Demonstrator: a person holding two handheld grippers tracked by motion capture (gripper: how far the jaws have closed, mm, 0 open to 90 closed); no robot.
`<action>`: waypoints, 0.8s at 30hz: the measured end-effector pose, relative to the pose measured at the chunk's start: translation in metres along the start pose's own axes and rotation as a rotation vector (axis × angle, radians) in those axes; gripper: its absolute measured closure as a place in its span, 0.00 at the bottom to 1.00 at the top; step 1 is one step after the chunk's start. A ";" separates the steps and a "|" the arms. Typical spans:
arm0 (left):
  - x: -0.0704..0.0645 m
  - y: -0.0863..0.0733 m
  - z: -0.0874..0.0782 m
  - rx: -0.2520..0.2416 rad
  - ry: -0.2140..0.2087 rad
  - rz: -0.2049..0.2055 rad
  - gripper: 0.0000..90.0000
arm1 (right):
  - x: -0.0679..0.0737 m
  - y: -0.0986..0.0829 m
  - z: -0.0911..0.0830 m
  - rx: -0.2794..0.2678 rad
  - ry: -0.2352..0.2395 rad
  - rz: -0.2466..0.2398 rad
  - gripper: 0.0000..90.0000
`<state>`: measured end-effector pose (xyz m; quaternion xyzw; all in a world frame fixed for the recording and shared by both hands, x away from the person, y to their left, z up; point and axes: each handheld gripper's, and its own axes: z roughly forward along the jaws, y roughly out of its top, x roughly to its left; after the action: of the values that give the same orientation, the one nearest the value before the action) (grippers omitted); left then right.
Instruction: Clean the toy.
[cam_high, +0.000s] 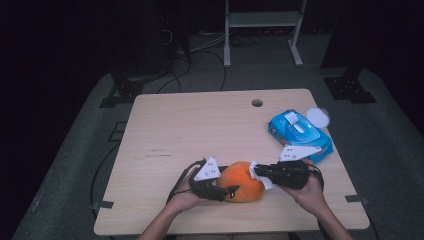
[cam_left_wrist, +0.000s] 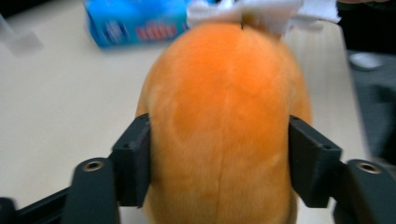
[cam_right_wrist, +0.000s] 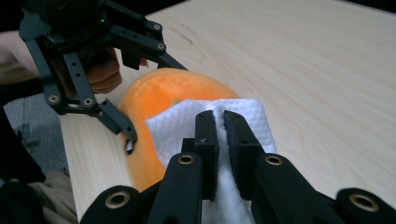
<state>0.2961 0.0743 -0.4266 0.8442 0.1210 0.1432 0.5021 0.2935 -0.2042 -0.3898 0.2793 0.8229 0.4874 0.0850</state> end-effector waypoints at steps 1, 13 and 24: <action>-0.001 0.002 -0.001 -0.011 0.015 0.045 0.39 | 0.001 0.002 -0.002 -0.013 -0.002 -0.004 0.93; 0.019 -0.014 0.002 0.005 -0.093 -0.198 0.18 | -0.014 -0.009 0.001 0.027 -0.028 0.021 0.93; 0.012 -0.017 -0.002 0.028 -0.092 -0.032 0.35 | 0.003 0.001 0.004 0.002 0.018 -0.025 0.93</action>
<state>0.3055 0.0880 -0.4390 0.8548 0.1134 0.0944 0.4975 0.2933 -0.1998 -0.3903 0.2646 0.8276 0.4880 0.0835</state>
